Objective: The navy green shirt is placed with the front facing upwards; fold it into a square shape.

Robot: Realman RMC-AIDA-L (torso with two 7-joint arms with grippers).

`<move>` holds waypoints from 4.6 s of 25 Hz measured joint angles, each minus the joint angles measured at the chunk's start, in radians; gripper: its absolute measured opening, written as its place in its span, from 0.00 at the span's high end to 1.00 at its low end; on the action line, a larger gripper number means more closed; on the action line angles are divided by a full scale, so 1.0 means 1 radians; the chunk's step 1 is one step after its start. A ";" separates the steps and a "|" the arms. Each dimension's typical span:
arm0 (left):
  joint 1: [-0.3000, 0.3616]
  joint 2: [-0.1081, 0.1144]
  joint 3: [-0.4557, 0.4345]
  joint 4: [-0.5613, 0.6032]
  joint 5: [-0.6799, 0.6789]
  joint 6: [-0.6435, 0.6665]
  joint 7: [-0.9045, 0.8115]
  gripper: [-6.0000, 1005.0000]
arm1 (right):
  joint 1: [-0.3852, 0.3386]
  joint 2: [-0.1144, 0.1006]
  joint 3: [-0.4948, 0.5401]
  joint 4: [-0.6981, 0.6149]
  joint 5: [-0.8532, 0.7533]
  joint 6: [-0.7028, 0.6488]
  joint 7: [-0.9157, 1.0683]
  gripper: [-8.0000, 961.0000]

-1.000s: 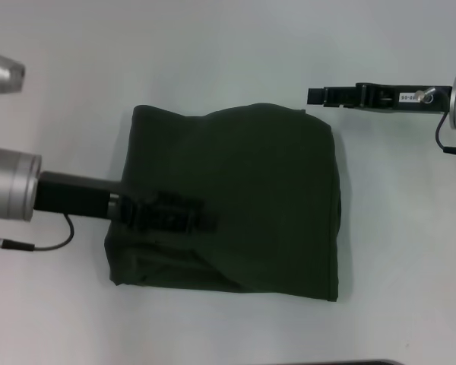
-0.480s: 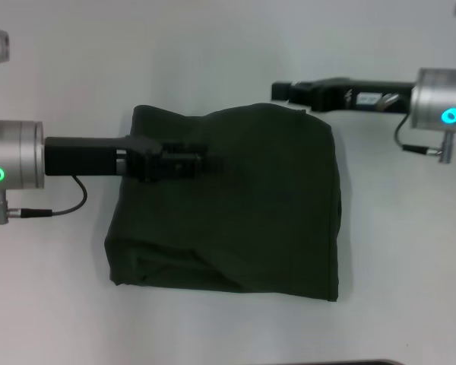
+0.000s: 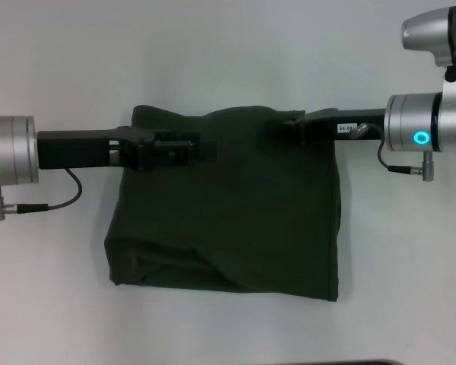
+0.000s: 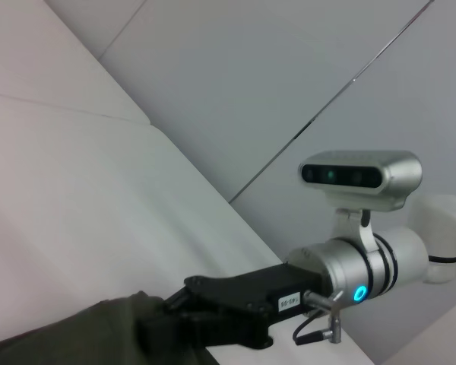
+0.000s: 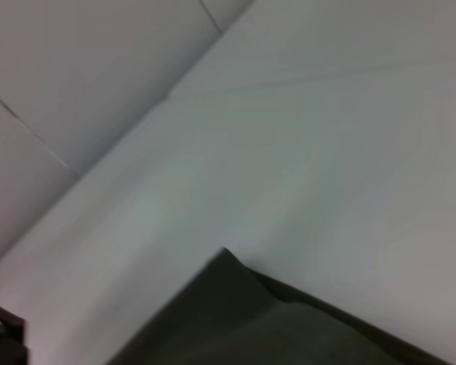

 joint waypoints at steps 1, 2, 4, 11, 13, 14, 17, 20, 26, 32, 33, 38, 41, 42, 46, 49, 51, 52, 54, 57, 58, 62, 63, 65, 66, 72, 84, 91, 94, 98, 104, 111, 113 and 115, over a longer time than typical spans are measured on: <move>0.000 0.000 0.000 0.000 0.000 -0.001 0.001 0.37 | 0.001 0.000 -0.012 0.005 -0.001 0.018 0.007 0.97; 0.000 0.000 0.000 0.000 0.000 -0.002 0.002 0.37 | 0.002 0.000 -0.023 0.008 -0.002 0.034 0.012 0.97; 0.000 0.000 0.001 0.000 0.000 -0.003 0.006 0.37 | 0.004 0.000 -0.044 0.012 -0.002 0.058 0.018 0.97; 0.004 0.000 0.000 0.002 -0.001 -0.017 0.015 0.37 | -0.005 0.001 -0.049 -0.001 0.011 0.056 0.007 0.97; 0.005 0.000 0.000 0.002 -0.006 -0.017 0.020 0.37 | -0.023 -0.001 -0.046 -0.023 0.041 0.023 -0.013 0.97; 0.006 -0.001 0.000 0.002 -0.013 -0.015 0.021 0.37 | -0.034 -0.002 -0.045 -0.035 0.059 0.005 -0.024 0.97; 0.011 -0.002 0.000 0.002 -0.030 -0.010 0.023 0.37 | -0.081 -0.007 -0.040 -0.091 0.114 -0.079 -0.058 0.97; 0.026 0.003 0.000 0.001 -0.070 0.014 0.039 0.37 | -0.128 -0.014 -0.035 -0.145 0.145 -0.159 -0.075 0.97; 0.044 0.006 0.005 0.001 -0.078 0.083 0.060 0.36 | -0.199 -0.046 -0.024 -0.180 0.159 -0.312 -0.149 0.96; 0.076 0.006 0.003 0.000 -0.085 0.144 0.112 0.30 | -0.241 -0.066 -0.019 -0.167 0.155 -0.504 -0.286 0.84; 0.081 0.006 0.002 0.000 -0.088 0.149 0.120 0.28 | -0.246 -0.063 -0.019 -0.166 0.155 -0.522 -0.307 0.82; 0.104 -0.001 0.002 0.001 -0.092 0.151 0.127 0.20 | -0.252 -0.040 -0.011 -0.156 0.156 -0.531 -0.345 0.69; 0.118 -0.002 0.000 0.004 -0.093 0.146 0.128 0.16 | -0.243 -0.035 -0.017 -0.141 0.155 -0.528 -0.345 0.56; 0.123 -0.002 -0.003 0.005 -0.093 0.145 0.130 0.14 | -0.241 -0.034 -0.017 -0.141 0.155 -0.528 -0.345 0.52; 0.136 -0.001 -0.013 0.008 -0.094 0.145 0.143 0.10 | -0.235 -0.030 -0.017 -0.140 0.154 -0.523 -0.343 0.36; 0.138 -0.001 -0.013 0.009 -0.094 0.143 0.143 0.10 | -0.228 -0.029 -0.019 -0.140 0.153 -0.519 -0.339 0.27; 0.140 0.000 -0.013 0.009 -0.094 0.143 0.146 0.10 | -0.225 -0.027 -0.021 -0.140 0.152 -0.519 -0.337 0.24; 0.141 -0.001 -0.013 0.009 -0.094 0.143 0.148 0.10 | -0.225 -0.027 -0.021 -0.140 0.152 -0.517 -0.336 0.24; 0.144 -0.002 -0.013 0.010 -0.095 0.140 0.152 0.10 | -0.224 -0.026 -0.022 -0.140 0.152 -0.513 -0.336 0.24; 0.145 -0.002 -0.013 0.010 -0.095 0.139 0.155 0.10 | -0.224 -0.024 -0.022 -0.140 0.151 -0.503 -0.336 0.24; 0.145 -0.002 -0.013 0.010 -0.095 0.139 0.155 0.10 | -0.224 -0.024 -0.022 -0.140 0.151 -0.503 -0.336 0.24; 0.145 -0.002 -0.020 0.009 -0.095 0.139 0.155 0.10 | -0.219 -0.020 -0.023 -0.140 0.151 -0.494 -0.336 0.24; 0.145 -0.001 -0.022 0.009 -0.095 0.139 0.155 0.10 | -0.217 -0.019 -0.023 -0.140 0.151 -0.489 -0.336 0.24; 0.144 0.000 -0.023 0.008 -0.095 0.139 0.155 0.10 | -0.214 -0.017 -0.027 -0.140 0.151 -0.482 -0.336 0.24; 0.143 0.000 -0.023 0.008 -0.095 0.139 0.155 0.10 | -0.213 -0.016 -0.030 -0.140 0.151 -0.479 -0.336 0.24; 0.140 0.001 -0.023 0.008 -0.095 0.137 0.155 0.10 | -0.205 -0.014 -0.037 -0.140 0.151 -0.476 -0.336 0.24; 0.140 0.002 -0.026 0.004 -0.094 0.138 0.166 0.10 | -0.198 -0.013 -0.036 -0.140 0.151 -0.476 -0.333 0.24; 0.140 0.002 -0.026 0.003 -0.094 0.138 0.167 0.10 | -0.198 -0.013 -0.035 -0.140 0.151 -0.477 -0.333 0.24; 0.139 0.001 -0.026 0.003 -0.094 0.138 0.167 0.10 | -0.197 -0.013 -0.035 -0.140 0.151 -0.477 -0.333 0.24; 0.138 0.000 -0.026 0.003 -0.094 0.137 0.167 0.10 | -0.197 -0.013 -0.035 -0.140 0.151 -0.477 -0.333 0.24; 0.139 0.000 -0.026 0.005 -0.094 0.134 0.169 0.10 | -0.197 -0.013 -0.035 -0.140 0.151 -0.477 -0.333 0.24; 0.138 0.000 -0.026 0.006 -0.094 0.132 0.170 0.10 | -0.196 -0.012 -0.035 -0.140 0.151 -0.477 -0.333 0.24; 0.138 0.000 -0.026 0.007 -0.094 0.132 0.170 0.10 | -0.195 -0.012 -0.035 -0.140 0.151 -0.477 -0.333 0.24; 0.138 0.000 -0.026 0.007 -0.094 0.132 0.171 0.10 | -0.195 -0.011 -0.036 -0.140 0.151 -0.477 -0.333 0.24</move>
